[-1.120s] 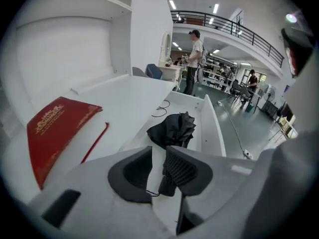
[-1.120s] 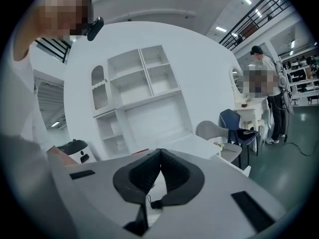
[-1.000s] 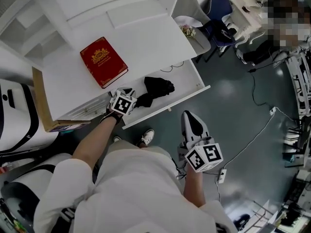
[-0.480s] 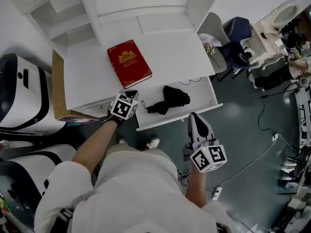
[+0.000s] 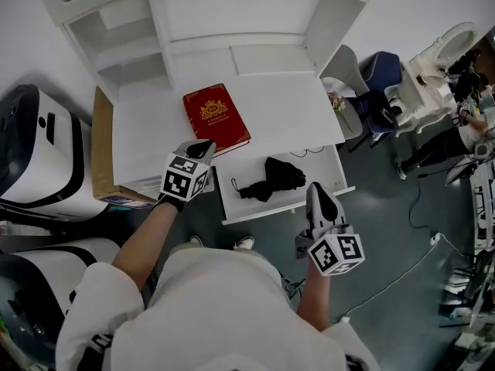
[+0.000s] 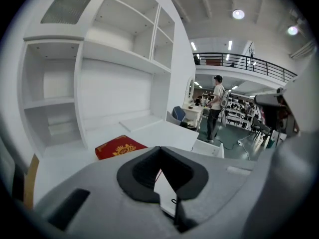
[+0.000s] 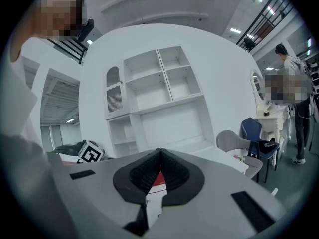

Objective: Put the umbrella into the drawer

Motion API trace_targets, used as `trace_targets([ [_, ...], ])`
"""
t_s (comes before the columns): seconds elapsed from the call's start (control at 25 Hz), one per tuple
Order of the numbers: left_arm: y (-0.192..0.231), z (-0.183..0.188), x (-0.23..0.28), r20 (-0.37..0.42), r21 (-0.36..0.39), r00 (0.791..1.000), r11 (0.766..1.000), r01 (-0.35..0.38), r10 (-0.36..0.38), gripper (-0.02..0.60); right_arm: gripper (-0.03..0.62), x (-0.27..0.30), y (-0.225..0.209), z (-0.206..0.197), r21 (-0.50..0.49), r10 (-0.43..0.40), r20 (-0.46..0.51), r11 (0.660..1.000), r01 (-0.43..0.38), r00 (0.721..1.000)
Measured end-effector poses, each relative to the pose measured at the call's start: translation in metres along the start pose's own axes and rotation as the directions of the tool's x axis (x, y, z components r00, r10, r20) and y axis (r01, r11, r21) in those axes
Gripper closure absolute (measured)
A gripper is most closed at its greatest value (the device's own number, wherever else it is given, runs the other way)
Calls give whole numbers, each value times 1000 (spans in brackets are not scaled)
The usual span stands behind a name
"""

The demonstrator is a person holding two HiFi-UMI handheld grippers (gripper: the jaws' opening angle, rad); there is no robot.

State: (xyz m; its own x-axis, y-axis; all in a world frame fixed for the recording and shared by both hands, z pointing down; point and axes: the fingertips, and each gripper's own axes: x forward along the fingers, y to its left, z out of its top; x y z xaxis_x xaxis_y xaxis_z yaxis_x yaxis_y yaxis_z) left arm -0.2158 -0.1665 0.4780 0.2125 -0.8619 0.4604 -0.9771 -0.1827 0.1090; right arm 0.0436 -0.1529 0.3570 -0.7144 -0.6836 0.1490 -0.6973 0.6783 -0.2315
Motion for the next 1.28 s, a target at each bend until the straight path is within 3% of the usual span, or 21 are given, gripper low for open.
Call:
trace_targets([
  [0.24, 17, 62, -43, 173, -4, 984, 999, -47, 47, 566, 592, 9, -11, 18, -4, -18, 29, 1000, 18, 999],
  [0.6, 47, 126, -134, 403, -57, 902, 987, -148, 158, 566, 592, 24, -10, 38, -53, 20, 42, 998, -18, 999],
  [1.08, 59, 113, -233, 516, -172, 792, 945, -279, 327, 567, 592, 24, -4, 52, -71, 49, 56, 996, -45, 997],
  [1.16, 52, 111, -242, 531, -163, 782, 945, -283, 325, 566, 592, 21, -1, 51, -66, 48, 57, 997, -44, 997],
  [1.28, 48, 111, -242, 543, -127, 787, 955, -270, 294, 566, 592, 14, 1, 50, -61, 39, 62, 998, -35, 997],
])
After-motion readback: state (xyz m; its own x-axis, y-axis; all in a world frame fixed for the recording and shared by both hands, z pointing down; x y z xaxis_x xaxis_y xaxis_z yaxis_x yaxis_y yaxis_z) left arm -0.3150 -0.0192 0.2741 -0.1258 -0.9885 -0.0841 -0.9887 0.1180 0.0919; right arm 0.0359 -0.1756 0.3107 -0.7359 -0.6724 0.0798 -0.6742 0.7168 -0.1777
